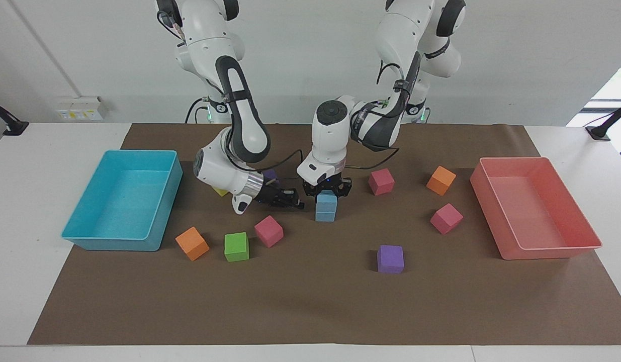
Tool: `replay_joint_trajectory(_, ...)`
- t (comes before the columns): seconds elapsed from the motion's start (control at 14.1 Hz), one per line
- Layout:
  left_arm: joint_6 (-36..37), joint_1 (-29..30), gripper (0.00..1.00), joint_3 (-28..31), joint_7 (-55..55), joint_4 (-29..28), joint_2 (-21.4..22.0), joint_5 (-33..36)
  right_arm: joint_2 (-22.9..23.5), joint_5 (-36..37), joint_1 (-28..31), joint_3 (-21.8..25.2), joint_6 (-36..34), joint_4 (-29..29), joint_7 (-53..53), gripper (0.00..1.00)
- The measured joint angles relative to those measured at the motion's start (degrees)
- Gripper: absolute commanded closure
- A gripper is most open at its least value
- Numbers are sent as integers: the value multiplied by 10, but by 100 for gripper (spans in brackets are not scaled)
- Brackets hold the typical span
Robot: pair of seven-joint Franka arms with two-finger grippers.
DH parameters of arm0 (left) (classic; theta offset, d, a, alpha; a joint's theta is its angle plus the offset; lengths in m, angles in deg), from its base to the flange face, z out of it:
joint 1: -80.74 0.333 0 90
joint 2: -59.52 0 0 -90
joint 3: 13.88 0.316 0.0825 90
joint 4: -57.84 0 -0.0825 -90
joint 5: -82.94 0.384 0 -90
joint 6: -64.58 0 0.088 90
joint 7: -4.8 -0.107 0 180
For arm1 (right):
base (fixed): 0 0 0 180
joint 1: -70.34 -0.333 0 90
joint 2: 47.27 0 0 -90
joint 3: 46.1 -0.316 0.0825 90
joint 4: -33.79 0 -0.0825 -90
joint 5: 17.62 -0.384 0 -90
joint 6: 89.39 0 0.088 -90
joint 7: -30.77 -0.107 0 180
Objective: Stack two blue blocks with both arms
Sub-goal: 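Lower the blue cube onto the center cube and open the left gripper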
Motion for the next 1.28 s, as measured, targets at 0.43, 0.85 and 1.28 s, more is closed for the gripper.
replay_joint_trajectory(0.43,-1,0,0,2,2,0,0,0,0,0,0,0,0,0,0,100)
replay_joint_trajectory(0.85,6,5,0,5,2,1,26,0,0,0,0,0,0,0,0,100)
replay_joint_trajectory(1.28,75,21,0,9,-16,-15,99,0,0,0,0,0,0,0,0,100)
